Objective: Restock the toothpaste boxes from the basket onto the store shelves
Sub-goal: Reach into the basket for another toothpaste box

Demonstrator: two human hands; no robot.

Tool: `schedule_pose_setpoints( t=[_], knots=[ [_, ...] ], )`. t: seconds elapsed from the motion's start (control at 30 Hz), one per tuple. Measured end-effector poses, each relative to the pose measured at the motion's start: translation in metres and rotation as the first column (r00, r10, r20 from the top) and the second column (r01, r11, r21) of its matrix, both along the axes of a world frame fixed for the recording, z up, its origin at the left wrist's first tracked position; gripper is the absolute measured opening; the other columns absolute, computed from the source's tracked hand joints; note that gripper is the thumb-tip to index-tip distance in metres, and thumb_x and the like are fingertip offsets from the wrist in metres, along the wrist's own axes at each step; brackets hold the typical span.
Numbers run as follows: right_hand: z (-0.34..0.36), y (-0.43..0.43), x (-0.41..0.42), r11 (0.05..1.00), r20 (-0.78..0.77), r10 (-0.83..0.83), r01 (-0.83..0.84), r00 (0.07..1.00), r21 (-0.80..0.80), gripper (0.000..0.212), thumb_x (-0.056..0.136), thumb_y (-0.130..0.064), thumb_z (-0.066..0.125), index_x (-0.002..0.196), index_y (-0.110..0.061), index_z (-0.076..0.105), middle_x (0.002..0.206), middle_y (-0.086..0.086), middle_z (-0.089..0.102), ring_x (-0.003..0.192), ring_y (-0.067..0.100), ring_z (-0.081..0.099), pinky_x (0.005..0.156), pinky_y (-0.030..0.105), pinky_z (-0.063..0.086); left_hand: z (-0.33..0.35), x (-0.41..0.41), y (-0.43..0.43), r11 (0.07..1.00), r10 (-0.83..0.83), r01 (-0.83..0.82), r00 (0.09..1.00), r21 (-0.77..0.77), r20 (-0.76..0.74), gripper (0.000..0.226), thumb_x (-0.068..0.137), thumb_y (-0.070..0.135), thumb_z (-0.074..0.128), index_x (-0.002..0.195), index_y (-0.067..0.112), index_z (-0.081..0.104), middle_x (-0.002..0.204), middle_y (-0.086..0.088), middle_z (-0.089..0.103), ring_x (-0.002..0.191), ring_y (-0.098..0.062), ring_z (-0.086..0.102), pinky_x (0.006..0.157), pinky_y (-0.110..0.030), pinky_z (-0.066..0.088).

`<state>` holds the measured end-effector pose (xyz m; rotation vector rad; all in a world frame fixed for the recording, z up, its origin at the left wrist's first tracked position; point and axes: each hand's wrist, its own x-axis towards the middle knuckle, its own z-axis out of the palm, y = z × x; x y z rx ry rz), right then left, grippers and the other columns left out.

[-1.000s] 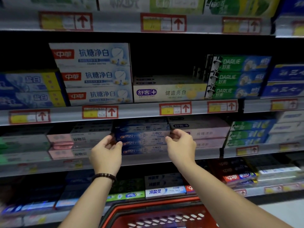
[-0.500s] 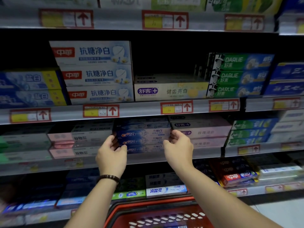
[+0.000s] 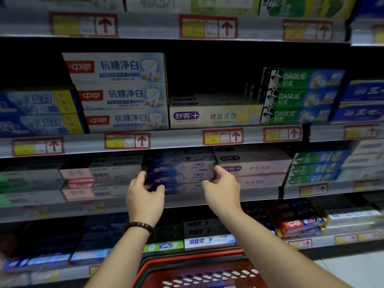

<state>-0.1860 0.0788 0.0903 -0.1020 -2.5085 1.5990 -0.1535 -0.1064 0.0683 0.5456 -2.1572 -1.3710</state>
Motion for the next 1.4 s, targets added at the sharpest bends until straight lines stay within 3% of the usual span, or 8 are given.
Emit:
schedule_pose_setpoints(
  t=[0.3, 0.43, 0.6, 0.87, 1.07, 1.17, 1.3, 1.4],
  knots=[
    [-0.003, -0.001, -0.001, 1.0, 0.035, 0.001, 0.0, 0.999, -0.006, 0.071, 0.096, -0.016, 0.069, 0.162, -0.019, 0.041, 0.143, 0.004, 0.061, 0.116, 0.014, 0.061, 0.1, 0.026, 0.048, -0.003, 0.0, 0.006, 1.0, -0.016, 0.016, 1.0, -0.024, 0.014, 0.075, 0.091, 0.017, 0.076, 0.157, 0.014, 0.04, 0.142, 0.001, 0.05, 0.108, -0.013, 0.055, 0.088, -0.028, 0.044],
    [-0.002, 0.0, 0.001, 1.0, 0.042, 0.007, -0.006, 0.999, -0.01, 0.071, 0.097, -0.015, 0.068, 0.162, -0.02, 0.041, 0.141, 0.004, 0.061, 0.1, 0.008, 0.061, 0.102, 0.029, 0.05, -0.004, 0.0, 0.006, 1.0, -0.015, 0.015, 1.0, -0.018, 0.016, 0.075, 0.091, 0.017, 0.076, 0.157, 0.014, 0.04, 0.141, 0.001, 0.049, 0.107, -0.013, 0.055, 0.088, -0.028, 0.044],
    [-0.003, 0.0, 0.002, 1.0, 0.045, -0.011, 0.012, 0.999, -0.012, 0.07, 0.094, -0.017, 0.07, 0.16, -0.021, 0.045, 0.138, 0.003, 0.065, 0.121, 0.017, 0.062, 0.112, 0.037, 0.048, -0.004, 0.001, 0.006, 1.0, 0.002, -0.002, 1.0, -0.003, 0.01, 0.073, 0.091, 0.015, 0.076, 0.156, 0.015, 0.041, 0.143, 0.0, 0.049, 0.107, -0.011, 0.056, 0.09, -0.029, 0.047],
    [0.002, 0.006, 0.006, 0.999, 0.041, -0.032, 0.033, 0.999, -0.028, 0.06, 0.095, -0.014, 0.07, 0.153, -0.017, 0.053, 0.091, -0.02, 0.06, 0.101, 0.012, 0.064, 0.106, 0.034, 0.051, -0.003, 0.002, 0.004, 0.999, 0.018, -0.018, 1.0, 0.042, 0.021, 0.072, 0.091, 0.016, 0.076, 0.155, 0.019, 0.043, 0.145, -0.002, 0.056, 0.108, -0.009, 0.057, 0.091, -0.029, 0.047],
    [0.003, 0.017, 0.015, 0.997, 0.043, -0.036, 0.039, 0.998, -0.065, 0.051, 0.097, -0.014, 0.069, 0.146, -0.019, 0.058, 0.127, -0.004, 0.068, 0.118, 0.012, 0.063, 0.11, 0.033, 0.05, 0.001, 0.011, 0.005, 0.993, 0.032, -0.033, 0.999, 0.11, 0.009, 0.067, 0.091, 0.013, 0.075, 0.151, 0.022, 0.046, 0.14, -0.002, 0.061, 0.103, -0.009, 0.062, 0.099, -0.038, 0.053],
    [0.003, 0.027, 0.022, 0.996, 0.048, -0.029, 0.032, 0.998, -0.08, 0.045, 0.097, -0.013, 0.068, 0.142, -0.02, 0.063, 0.117, -0.008, 0.069, 0.111, 0.01, 0.065, 0.102, 0.027, 0.052, 0.003, 0.016, 0.007, 0.987, 0.009, -0.007, 1.0, 0.16, -0.012, 0.063, 0.093, 0.011, 0.074, 0.149, 0.021, 0.047, 0.134, 0.002, 0.062, 0.098, -0.006, 0.064, 0.095, -0.036, 0.054],
    [0.005, 0.042, 0.033, 0.997, 0.061, -0.023, 0.028, 0.998, -0.076, 0.037, 0.097, -0.016, 0.068, 0.133, -0.026, 0.066, 0.11, -0.012, 0.072, 0.095, -0.001, 0.064, 0.068, 0.009, 0.045, 0.008, 0.026, 0.011, 0.971, -0.044, 0.042, 0.999, 0.237, 0.001, 0.055, 0.094, 0.011, 0.073, 0.142, 0.025, 0.051, 0.124, 0.007, 0.065, 0.1, -0.011, 0.067, 0.092, -0.039, 0.058],
    [0.006, 0.051, 0.044, 0.997, 0.069, -0.007, 0.013, 0.998, -0.082, 0.029, 0.097, -0.017, 0.069, 0.125, -0.025, 0.069, 0.102, -0.015, 0.073, 0.092, -0.001, 0.066, 0.066, 0.01, 0.044, 0.012, 0.034, 0.015, 0.954, -0.09, 0.079, 0.996, 0.288, 0.024, 0.046, 0.094, 0.012, 0.074, 0.131, 0.029, 0.054, 0.116, 0.009, 0.068, 0.1, -0.015, 0.069, 0.09, -0.046, 0.061]
  ],
)
